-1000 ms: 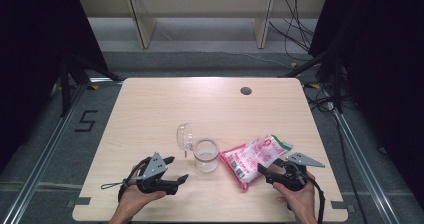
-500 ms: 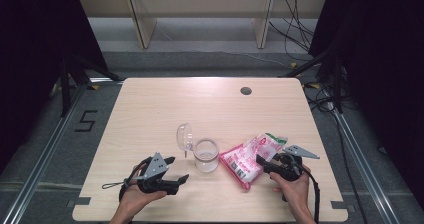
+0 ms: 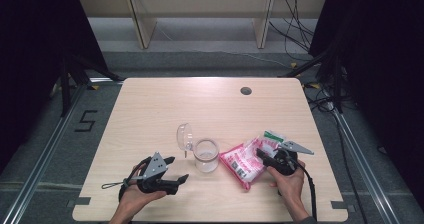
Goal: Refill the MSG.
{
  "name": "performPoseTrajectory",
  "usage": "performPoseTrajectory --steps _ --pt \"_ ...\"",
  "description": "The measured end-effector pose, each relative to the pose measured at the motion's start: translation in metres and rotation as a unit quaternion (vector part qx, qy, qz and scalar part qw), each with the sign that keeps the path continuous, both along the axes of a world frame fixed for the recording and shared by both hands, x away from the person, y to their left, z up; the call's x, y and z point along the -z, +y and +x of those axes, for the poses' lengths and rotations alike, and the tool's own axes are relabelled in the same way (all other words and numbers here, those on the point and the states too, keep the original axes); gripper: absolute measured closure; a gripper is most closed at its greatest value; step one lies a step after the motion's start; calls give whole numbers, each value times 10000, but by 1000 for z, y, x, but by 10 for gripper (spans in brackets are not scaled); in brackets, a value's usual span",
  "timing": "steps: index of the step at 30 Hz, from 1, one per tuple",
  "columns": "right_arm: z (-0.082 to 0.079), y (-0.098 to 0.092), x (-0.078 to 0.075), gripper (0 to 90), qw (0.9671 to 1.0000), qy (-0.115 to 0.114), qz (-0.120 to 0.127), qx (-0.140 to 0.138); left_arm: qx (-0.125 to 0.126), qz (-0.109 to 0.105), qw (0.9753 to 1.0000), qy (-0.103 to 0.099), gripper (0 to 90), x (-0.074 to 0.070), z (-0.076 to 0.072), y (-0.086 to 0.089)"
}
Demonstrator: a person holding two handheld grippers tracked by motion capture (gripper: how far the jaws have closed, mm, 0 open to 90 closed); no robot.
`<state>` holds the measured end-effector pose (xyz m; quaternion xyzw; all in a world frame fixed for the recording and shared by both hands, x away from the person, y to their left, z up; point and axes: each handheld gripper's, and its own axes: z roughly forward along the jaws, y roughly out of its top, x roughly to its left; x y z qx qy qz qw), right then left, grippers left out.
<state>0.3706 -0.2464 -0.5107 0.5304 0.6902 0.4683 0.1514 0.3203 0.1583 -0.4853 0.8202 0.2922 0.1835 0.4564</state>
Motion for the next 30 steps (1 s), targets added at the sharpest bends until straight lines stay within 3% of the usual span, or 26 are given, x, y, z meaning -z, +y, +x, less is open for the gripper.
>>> performPoseTrajectory --steps 1,2,3,4,9,11,12,15,16,17,18,21,22,23,24,25,26,30 --pt "-1 1 -1 752 9999 108 93 63 -61 -115 9998 146 247 1 -1 -1" --pt "-1 1 -1 781 9999 92 110 46 -79 -64 9999 88 247 1 -1 -1" --pt "1 -1 0 799 10000 -69 -33 -44 -55 -65 9999 75 247 1 -1 -1" --pt "0 1 -1 814 9999 60 126 -3 -55 -65 9999 75 247 1 -1 -1" --pt "1 0 -1 880 9998 -158 118 -89 -46 -150 9998 128 247 -1 -2 -2" --pt "1 1 -3 898 9998 -187 79 -48 -22 -260 9996 130 247 -3 -2 -1" --pt "3 -2 -4 900 9995 -259 -107 -167 -32 -290 9995 133 247 -3 -3 -1" --pt "3 -1 -7 900 9987 -406 -251 -189 23 -276 9995 120 244 -4 -3 1" --pt "0 4 -9 900 9998 -182 -103 -41 21 -284 9995 110 244 -4 -3 0" --pt "1 3 -9 900 9991 -333 -222 -104 43 -267 9996 83 244 -3 -3 -1" --pt "1 4 -9 900 9992 -325 -204 -88 22 -289 9995 105 244 -3 -3 -2" --pt "2 2 -13 900 9974 -588 -348 -240 114 -215 9997 36 244 -2 -2 -3" --pt "-1 5 -17 900 9980 -523 -307 -168 28 -259 9996 108 245 -1 -3 -4" --pt "0 4 -19 900 9964 -719 -380 -253 -6 -289 9995 132 246 -1 -3 -5" --pt "-3 6 -23 900 9970 -665 -311 -227 -6 -289 9995 132 248 -1 -3 -5" --pt "-2 6 -26 900 9949 -878 -384 -310 28 -254 9996 111 248 0 -4 -6" --pt "-5 7 -31 900 9954 -821 -366 -332 16 -294 9995 140 248 0 -4 -8" --pt "-10 12 -48 900 9914 -1152 -419 -453 94 -337 9993 91 251 -2 -8 -19"
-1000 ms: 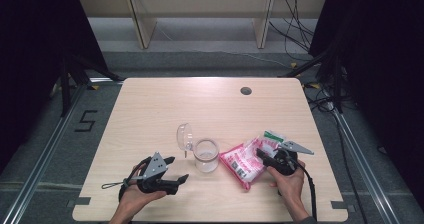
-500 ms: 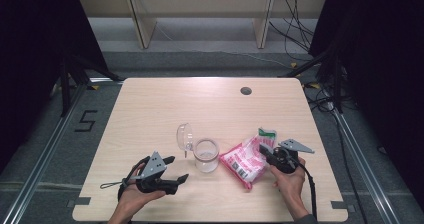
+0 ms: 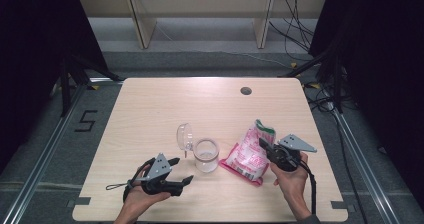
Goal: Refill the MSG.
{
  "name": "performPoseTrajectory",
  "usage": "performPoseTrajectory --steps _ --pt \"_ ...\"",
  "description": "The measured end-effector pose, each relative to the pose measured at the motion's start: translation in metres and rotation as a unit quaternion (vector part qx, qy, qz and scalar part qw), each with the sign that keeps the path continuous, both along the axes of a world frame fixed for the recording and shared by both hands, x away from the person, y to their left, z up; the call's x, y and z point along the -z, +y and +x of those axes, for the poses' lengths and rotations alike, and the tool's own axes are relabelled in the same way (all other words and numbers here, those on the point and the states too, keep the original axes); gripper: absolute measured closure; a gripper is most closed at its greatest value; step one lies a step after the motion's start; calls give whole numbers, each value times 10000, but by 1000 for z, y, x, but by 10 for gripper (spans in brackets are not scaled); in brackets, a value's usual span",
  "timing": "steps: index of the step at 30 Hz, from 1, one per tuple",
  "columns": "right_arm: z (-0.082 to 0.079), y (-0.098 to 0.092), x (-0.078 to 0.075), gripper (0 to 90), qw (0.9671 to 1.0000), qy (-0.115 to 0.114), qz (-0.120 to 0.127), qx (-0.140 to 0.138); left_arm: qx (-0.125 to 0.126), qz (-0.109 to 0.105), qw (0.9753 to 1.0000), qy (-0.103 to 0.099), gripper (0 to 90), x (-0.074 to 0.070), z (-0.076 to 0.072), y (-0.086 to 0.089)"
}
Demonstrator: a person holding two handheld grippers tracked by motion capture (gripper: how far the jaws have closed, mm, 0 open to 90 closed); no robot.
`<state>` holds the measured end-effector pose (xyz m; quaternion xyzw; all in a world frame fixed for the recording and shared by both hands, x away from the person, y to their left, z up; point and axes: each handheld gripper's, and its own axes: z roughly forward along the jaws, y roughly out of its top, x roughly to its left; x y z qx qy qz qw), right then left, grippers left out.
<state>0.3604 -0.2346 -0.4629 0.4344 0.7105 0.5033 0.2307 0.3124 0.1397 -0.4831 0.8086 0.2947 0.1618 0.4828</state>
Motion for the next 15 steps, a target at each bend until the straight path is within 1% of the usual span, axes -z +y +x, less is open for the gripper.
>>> performPoseTrajectory --steps 1,2,3,4,5,6,7,8,9,10,11,12,13,14,15 --pt "-2 2 -4 900 10000 -23 -23 -10 20 14 10000 -26 251 0 -1 -3" --pt "-2 2 -4 900 10000 -23 -23 -10 20 14 10000 -26 251 0 -1 -3" --pt "-2 2 -8 900 9995 -138 -187 -198 22 116 9999 -44 251 1 -3 -8" --pt "-2 3 -9 900 9996 -148 -162 -202 56 -12 10000 -20 252 3 -3 -13" --pt "-3 4 -11 900 9995 -124 -173 -244 43 -49 10000 -7 253 5 -4 -16" --pt "-3 4 -12 900 9992 -206 -168 -287 62 10 10000 -21 254 6 -4 -18" --pt "-5 7 -14 900 9996 -163 -89 -231 56 -12 10000 -2 255 7 -5 -21" --pt "-6 7 -16 900 9997 -82 -44 -244 68 -38 10000 12 256 9 -4 -23" --pt "-3 6 -16 900 9991 -248 -55 -327 65 -48 10000 33 256 9 -5 -26" --pt "-6 8 -18 900 9997 -73 12 -247 63 -17 10000 23 256 10 -5 -27" --pt "-5 9 -19 900 9994 -180 90 -288 71 -39 10000 21 256 11 -6 -30" --pt "-5 8 -21 900 9990 -229 -52 -380 52 -3 10000 17 256 11 -6 -31" --pt "-5 8 -21 900 9990 -229 -52 -380 52 -3 10000 17 256 11 -6 -31" --pt "-5 10 -24 900 9984 -348 -76 -431 43 5 10000 42 256 13 -7 -35" --pt "-6 11 -26 900 9985 -353 -20 -410 77 3 9999 93 256 14 -8 -38"
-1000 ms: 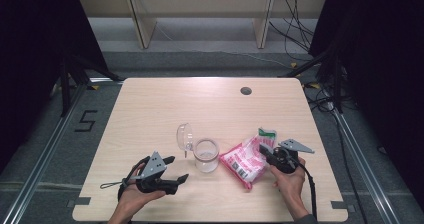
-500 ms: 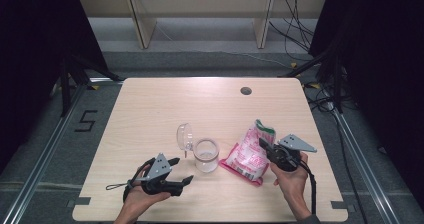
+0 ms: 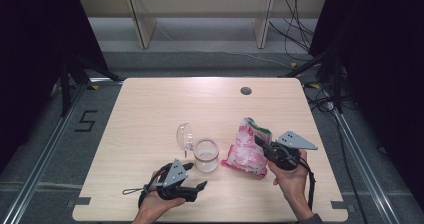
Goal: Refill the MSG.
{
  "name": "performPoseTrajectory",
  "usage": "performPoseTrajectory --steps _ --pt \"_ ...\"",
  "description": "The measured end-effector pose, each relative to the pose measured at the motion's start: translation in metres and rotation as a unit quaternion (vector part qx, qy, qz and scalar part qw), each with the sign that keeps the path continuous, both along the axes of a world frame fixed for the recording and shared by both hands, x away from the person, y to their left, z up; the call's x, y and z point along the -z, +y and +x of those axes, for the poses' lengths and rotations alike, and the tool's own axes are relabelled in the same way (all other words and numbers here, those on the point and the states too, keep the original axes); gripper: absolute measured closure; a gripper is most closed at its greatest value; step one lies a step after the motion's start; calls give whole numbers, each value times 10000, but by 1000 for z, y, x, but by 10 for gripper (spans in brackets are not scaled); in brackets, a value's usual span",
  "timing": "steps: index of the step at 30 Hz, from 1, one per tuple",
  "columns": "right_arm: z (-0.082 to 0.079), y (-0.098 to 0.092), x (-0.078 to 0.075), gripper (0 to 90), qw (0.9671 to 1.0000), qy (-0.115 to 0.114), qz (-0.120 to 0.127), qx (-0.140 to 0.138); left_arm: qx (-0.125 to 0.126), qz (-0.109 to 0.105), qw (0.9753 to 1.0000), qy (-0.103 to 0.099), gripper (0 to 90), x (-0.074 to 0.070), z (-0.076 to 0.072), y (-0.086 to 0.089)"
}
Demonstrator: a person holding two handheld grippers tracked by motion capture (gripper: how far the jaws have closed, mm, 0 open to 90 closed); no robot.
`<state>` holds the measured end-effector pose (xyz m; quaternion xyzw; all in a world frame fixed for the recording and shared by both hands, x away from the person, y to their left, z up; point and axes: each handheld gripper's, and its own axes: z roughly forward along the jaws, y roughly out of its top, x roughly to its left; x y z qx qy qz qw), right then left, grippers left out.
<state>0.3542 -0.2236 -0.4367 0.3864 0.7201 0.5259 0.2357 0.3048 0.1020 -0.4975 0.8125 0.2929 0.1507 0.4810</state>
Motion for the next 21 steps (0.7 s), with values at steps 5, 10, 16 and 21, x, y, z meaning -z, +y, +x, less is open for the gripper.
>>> performPoseTrajectory --steps 5,10,16,21 --pt "-2 4 -14 900 9998 -68 -158 -122 181 56 9998 83 256 3 0 -13" --pt "-4 9 -27 900 9989 -95 -362 -287 318 131 9994 47 257 4 -1 -32" --pt "-3 11 -40 900 9979 -80 -459 -450 478 181 9987 84 245 6 -1 -54" --pt "-5 14 -51 900 9975 -54 -473 -514 477 150 9987 31 247 6 0 -68"
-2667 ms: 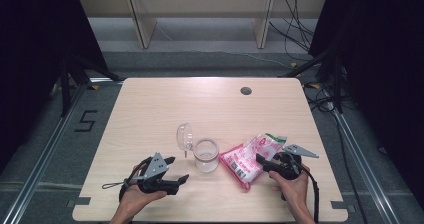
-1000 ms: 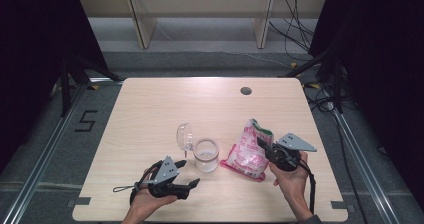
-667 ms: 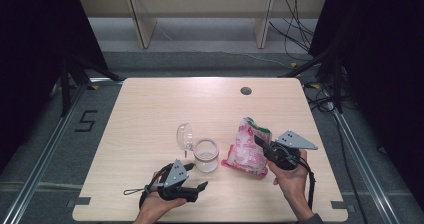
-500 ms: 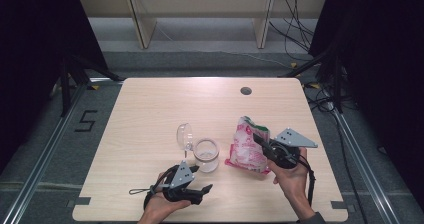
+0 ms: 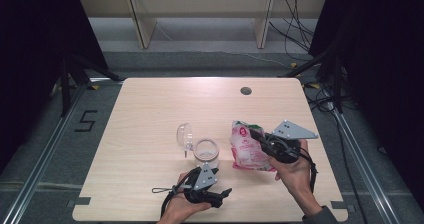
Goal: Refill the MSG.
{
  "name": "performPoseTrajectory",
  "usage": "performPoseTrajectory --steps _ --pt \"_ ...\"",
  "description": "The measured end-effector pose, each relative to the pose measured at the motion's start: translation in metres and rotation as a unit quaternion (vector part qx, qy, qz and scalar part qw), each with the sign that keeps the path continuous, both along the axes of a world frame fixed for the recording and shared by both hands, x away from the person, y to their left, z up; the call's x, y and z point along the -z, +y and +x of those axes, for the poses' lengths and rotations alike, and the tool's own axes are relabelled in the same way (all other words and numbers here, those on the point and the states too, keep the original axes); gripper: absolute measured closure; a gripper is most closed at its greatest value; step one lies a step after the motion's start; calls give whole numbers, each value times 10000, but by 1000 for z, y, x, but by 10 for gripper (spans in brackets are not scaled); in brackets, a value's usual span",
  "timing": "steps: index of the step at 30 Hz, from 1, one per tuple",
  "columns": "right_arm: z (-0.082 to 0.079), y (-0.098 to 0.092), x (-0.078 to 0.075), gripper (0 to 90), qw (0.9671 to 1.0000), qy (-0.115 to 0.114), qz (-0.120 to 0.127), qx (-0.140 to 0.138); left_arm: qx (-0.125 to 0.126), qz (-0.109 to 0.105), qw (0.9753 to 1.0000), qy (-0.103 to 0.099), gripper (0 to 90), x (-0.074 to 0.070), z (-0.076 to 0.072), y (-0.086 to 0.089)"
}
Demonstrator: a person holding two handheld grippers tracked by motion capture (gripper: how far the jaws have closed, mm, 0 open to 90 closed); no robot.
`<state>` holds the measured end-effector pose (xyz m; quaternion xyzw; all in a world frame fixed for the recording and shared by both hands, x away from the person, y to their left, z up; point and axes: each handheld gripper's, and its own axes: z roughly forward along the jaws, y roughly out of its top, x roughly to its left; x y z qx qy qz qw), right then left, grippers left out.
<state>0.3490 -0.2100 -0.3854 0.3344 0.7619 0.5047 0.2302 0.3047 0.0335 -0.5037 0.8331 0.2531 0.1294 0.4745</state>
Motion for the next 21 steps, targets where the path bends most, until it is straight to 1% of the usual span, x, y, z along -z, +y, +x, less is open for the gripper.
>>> performPoseTrajectory --steps 1,2,3,4,5,6,7,8,9,10,11,12,13,14,15,16,17,18,19,20,21 --pt "0 0 -2 900 10000 -20 -35 -47 -24 -37 10000 13 247 1 1 -3" --pt "-1 0 -4 900 9999 -84 -28 -61 -69 105 9999 -45 248 0 1 -4" --pt "-2 0 -6 900 10000 -21 -33 -64 -104 65 9999 -99 247 1 1 -8" --pt "-1 0 -8 900 9998 -185 -27 -115 -86 66 9999 -44 248 1 3 -10" --pt "-1 -1 -10 900 9998 -159 -34 -151 -156 134 9998 -88 249 1 4 -12" --pt "-4 0 -12 900 9999 -97 49 -65 -192 30 9998 -41 249 1 5 -14" --pt "-3 -1 -16 900 9996 -219 -37 -151 -244 48 9997 -36 250 1 6 -16" --pt "-5 0 -18 900 9997 -196 37 -144 -320 -5 9995 -40 252 2 7 -18" --pt "-6 -1 -21 900 9994 -269 30 -231 -384 91 9992 -106 254 1 8 -20" --pt "-7 -2 -24 900 9992 -342 -25 -201 -384 91 9992 -106 255 1 8 -20" --pt "-9 -1 -27 900 9995 -271 98 -155 -531 51 9984 -179 255 2 10 -24" --pt "-10 -2 -30 900 9993 -296 45 -238 -541 36 9984 -159 256 2 11 -25" --pt "-10 -2 -30 900 9993 -296 45 -238 -541 36 9984 -159 260 2 11 -25" --pt "-14 1 -35 900 9993 -245 94 -270 -625 -23 9979 -195 264 2 11 -29" --pt "-16 1 -38 900 9992 -277 79 -287 -672 -91 9974 -228 270 2 12 -30" --pt "-16 1 -41 900 9987 -373 111 -321 -716 -102 9971 -217 271 2 13 -31" --pt "-19 2 -44 900 9990 -296 133 -316 -704 -135 9972 -206 272 3 14 -34" --pt "-20 2 -46 900 9985 -352 153 -385 -660 -67 9976 -222 277 2 15 -35" --pt "-22 3 -49 900 9987 -361 110 -350 -638 20 9975 -290 278 2 16 -37" --pt "-23 4 -50 900 9982 -382 143 -439 -681 -78 9973 -272 278 3 17 -40" --pt "-25 5 -52 900 9984 -356 86 -441 -703 -68 9970 -301 282 3 17 -42"
